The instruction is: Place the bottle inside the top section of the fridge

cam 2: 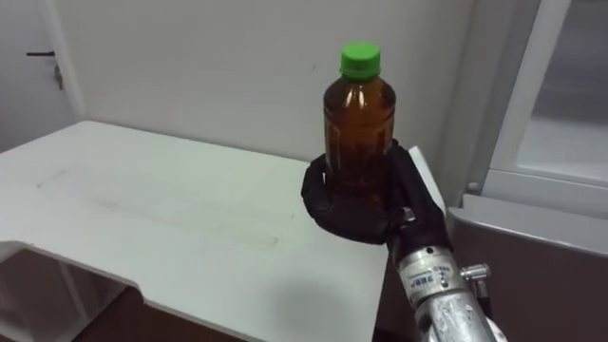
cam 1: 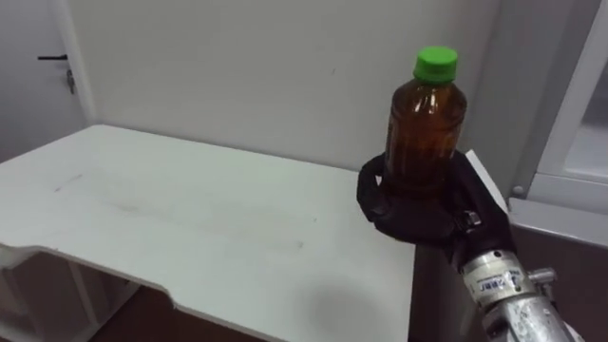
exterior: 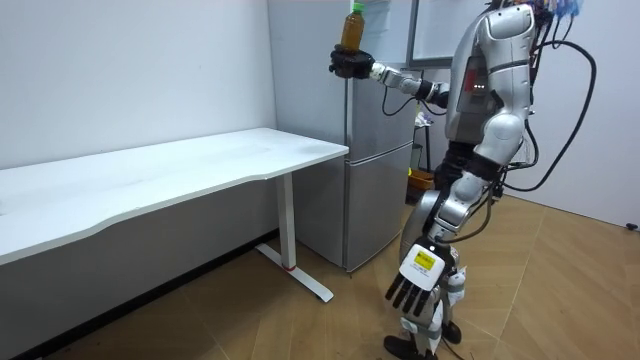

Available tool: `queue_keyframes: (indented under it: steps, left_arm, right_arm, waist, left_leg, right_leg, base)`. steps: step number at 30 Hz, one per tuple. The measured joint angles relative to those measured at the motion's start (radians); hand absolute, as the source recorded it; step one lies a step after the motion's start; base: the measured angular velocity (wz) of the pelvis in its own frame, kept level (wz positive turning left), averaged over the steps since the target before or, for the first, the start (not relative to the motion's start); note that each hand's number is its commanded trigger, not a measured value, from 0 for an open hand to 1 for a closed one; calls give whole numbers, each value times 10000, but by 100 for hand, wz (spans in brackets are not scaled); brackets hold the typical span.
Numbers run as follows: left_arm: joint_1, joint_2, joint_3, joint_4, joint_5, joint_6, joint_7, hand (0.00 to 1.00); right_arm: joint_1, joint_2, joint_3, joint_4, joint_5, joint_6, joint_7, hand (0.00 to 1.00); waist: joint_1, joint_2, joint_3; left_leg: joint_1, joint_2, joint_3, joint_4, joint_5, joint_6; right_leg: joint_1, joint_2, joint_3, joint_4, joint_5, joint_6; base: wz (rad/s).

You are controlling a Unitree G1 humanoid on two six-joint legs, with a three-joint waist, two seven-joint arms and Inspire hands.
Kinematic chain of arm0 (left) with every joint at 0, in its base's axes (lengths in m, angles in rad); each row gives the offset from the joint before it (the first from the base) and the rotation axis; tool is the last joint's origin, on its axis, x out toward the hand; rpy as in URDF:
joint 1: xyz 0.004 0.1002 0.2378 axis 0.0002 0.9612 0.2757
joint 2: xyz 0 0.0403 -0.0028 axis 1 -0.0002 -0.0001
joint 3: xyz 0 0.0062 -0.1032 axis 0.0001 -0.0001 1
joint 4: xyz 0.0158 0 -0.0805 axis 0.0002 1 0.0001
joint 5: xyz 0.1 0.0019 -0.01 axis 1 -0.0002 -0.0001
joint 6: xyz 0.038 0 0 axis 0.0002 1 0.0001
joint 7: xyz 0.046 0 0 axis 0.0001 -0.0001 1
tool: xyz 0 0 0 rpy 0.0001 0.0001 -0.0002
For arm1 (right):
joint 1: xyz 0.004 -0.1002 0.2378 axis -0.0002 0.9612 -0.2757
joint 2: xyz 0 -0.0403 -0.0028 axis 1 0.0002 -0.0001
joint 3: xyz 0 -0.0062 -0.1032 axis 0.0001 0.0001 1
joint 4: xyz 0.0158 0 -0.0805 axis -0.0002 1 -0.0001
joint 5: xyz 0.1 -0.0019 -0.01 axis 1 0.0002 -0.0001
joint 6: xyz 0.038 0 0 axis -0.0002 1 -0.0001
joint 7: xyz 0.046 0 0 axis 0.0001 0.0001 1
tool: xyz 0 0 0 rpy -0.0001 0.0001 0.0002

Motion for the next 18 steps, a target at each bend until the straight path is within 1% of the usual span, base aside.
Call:
queue_keyframes:
  steps: [3,6,10,12,13,14,15,18]
  left_arm:
    - [1,0,15,194,1,0,66,0]
    - [-46,-33,334,227,8,-1,65,0]
    - [-1,-36,652,220,16,-6,77,0]
    - [42,-34,678,220,75,-6,81,0]
    - [50,-35,704,220,148,-8,81,0]
    - [42,-34,764,221,234,-8,89,0]
    - [16,-30,771,235,238,-16,126,0]
    - [97,-19,799,246,239,-23,168,0]
  right_arm:
    - [6,-1,-319,-420,-81,1,2,100]
    - [5,-4,-880,-703,-62,2,-13,100]
    - [42,-73,-1417,-1110,-361,1,-29,100]
    - [48,-194,-1547,-1218,-520,0,-156,100]
    - [88,-362,-1590,-1248,-559,0,-236,100]
    - [178,-444,-1704,-1302,-597,1,-256,100]
    - [355,-460,-1883,-1457,-535,1,-281,100]
    - [555,-467,-2096,-1716,-408,1,-406,100]
  waist:
    - [-115,11,8]
    - [-115,-8,0]
    - [-372,39,15]
    - [-481,43,13]
    - [-558,30,4]
    - [-604,3,-13]
    - [-592,-16,-16]
    - [-634,-23,-15]
  left_leg:
    - [211,13,84,-128,-11,0]
    - [348,51,190,-215,-45,-23]
    - [483,66,256,-316,-75,-36]
    - [485,72,275,-312,-111,-38]
    - [494,74,296,-310,-115,-35]
    - [503,103,409,-301,-121,-33]
    - [541,147,559,-307,-138,-33]
    - [667,211,793,-320,-192,-51]
  right_leg:
    - [173,6,24,-7,49,2]
    - [218,36,232,3,49,2]
    - [219,45,346,6,52,-3]
    - [217,51,352,9,52,-3]
    - [210,50,367,17,52,-3]
    - [182,57,418,24,52,-3]
    - [179,76,515,29,68,-25]
    - [219,115,678,46,79,-38]
  base:
    - [-9]
    - [-12]
    - [-9]
    - [-8]
    - [-8]
    - [-20]
    - [-25]
    - [-26]
